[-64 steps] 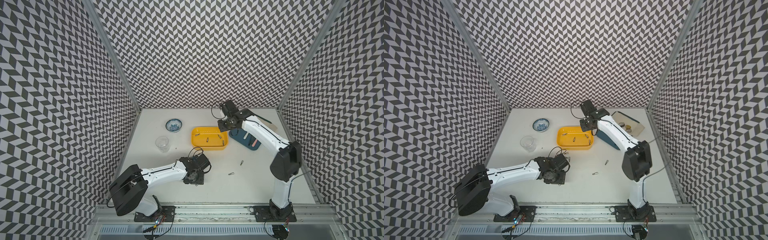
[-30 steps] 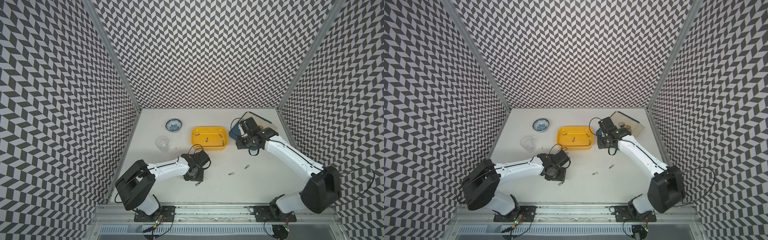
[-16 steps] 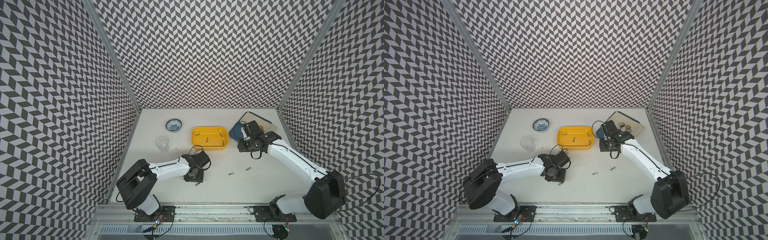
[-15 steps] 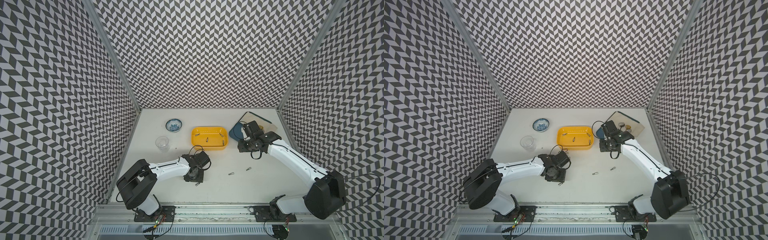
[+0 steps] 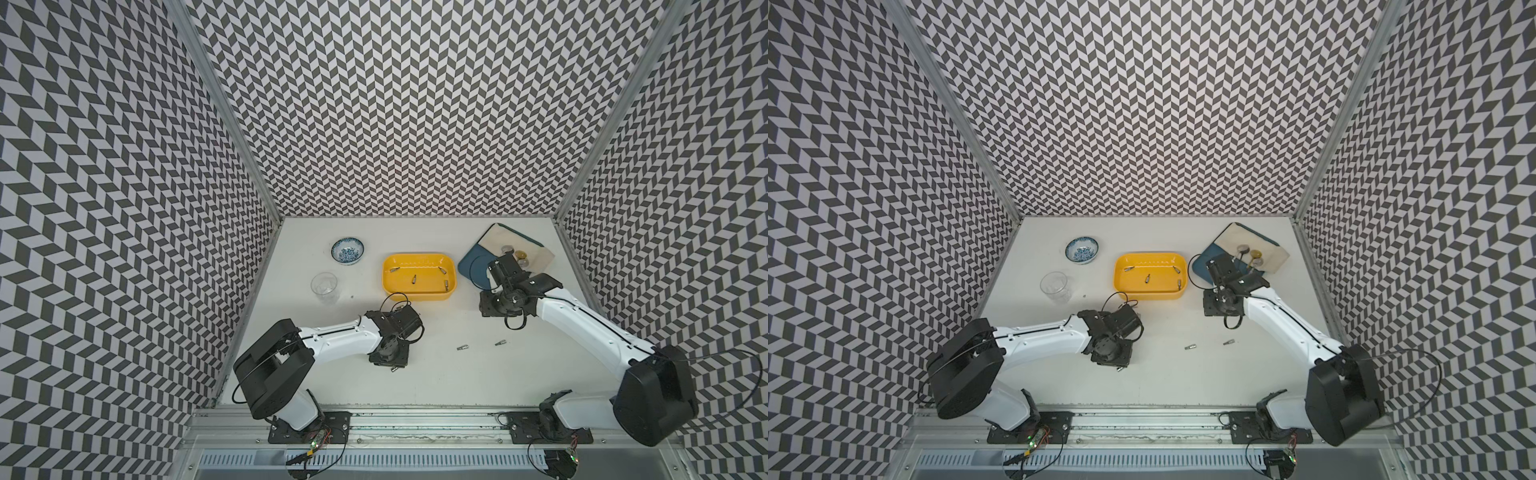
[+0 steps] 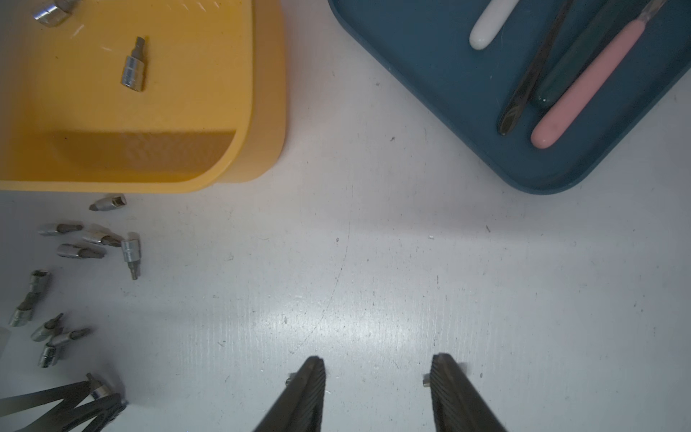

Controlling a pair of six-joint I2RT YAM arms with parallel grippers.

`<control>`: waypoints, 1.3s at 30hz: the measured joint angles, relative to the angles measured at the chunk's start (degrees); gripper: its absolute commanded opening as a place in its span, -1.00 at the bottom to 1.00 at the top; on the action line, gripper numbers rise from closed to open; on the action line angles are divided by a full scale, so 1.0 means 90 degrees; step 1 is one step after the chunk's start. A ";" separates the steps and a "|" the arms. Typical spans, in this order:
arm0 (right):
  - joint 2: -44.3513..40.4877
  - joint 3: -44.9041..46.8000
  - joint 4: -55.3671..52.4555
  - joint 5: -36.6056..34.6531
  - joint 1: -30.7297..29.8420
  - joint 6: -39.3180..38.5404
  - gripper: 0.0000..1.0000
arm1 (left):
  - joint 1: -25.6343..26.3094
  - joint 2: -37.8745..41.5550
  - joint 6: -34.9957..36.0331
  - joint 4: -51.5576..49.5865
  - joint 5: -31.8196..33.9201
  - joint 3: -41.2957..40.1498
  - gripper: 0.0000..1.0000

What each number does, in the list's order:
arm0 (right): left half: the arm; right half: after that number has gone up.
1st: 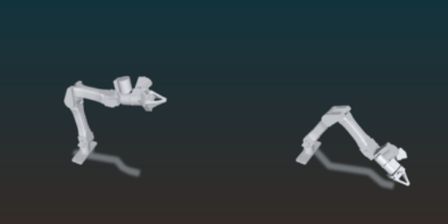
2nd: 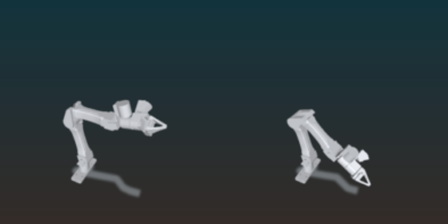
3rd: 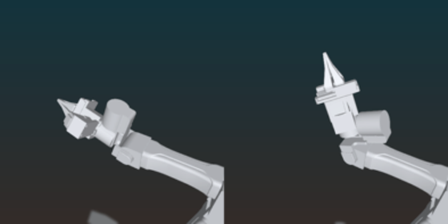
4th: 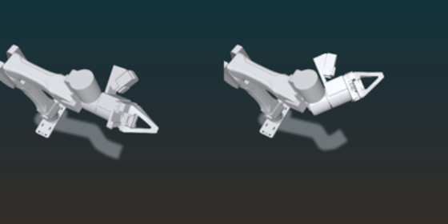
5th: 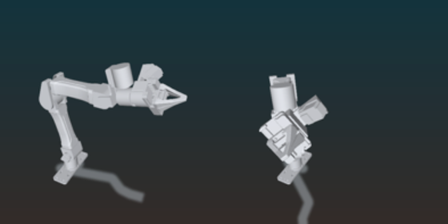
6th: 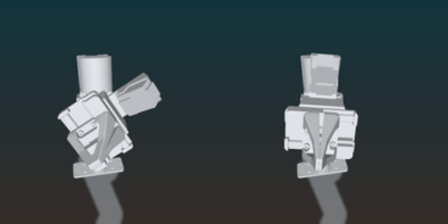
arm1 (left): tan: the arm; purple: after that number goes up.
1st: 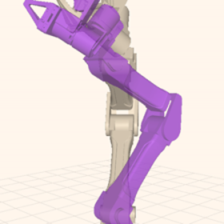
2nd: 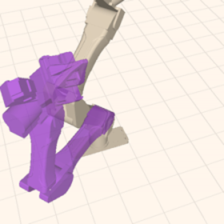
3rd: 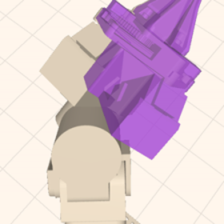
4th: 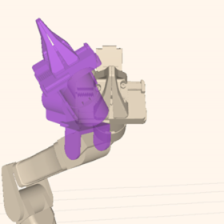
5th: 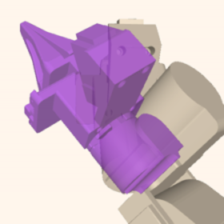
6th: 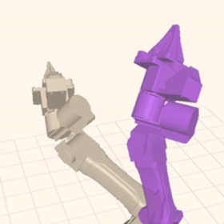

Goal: Put the bit on the desktop into the storage box
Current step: Pick up the screwdriver bit from the center of the board.

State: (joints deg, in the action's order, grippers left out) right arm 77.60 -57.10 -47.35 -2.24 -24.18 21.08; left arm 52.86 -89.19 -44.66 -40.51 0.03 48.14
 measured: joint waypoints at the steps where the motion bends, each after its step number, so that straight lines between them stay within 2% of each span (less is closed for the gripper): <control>1: -0.0034 0.0061 -0.0002 0.0019 0.0000 0.0027 0.04 | 0.0007 0.0002 -0.0002 0.0000 -0.0002 -0.0005 -0.23; 10: -0.0699 0.0918 0.0010 0.0197 0.0000 0.0444 0.18 | 0.0041 0.0017 -0.0015 0.0002 -0.0022 -0.0039 -0.38; 17: -0.1625 0.1880 0.0017 0.0483 0.0000 0.1037 0.25 | 0.0046 0.0007 0.0027 0.0017 -0.0053 -0.0039 -0.72; 20: -0.1766 0.2016 -0.0002 0.0503 0.0000 0.1350 0.36 | 0.0046 0.0007 0.0051 0.0027 -0.0083 -0.0039 -0.82; 24: -0.2142 0.2263 0.0100 0.0491 0.0000 0.1817 0.40 | 0.0046 0.0007 0.0126 0.0027 -0.0087 -0.0036 -0.99; 31: -0.2453 0.2720 0.0129 0.0512 0.0000 0.2392 0.42 | 0.0046 0.0007 0.0347 0.0000 -0.0121 0.0012 -1.00; 39: -0.2460 0.2936 0.0036 0.0634 0.0000 0.2735 0.46 | 0.0000 0.0228 0.0707 -0.0197 -0.0146 0.0680 -1.00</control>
State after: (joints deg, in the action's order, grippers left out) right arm 55.46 -30.68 -47.03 3.46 -24.18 45.69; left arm 52.86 -87.13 -38.30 -42.28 -1.28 54.26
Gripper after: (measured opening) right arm 0.726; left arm 0.139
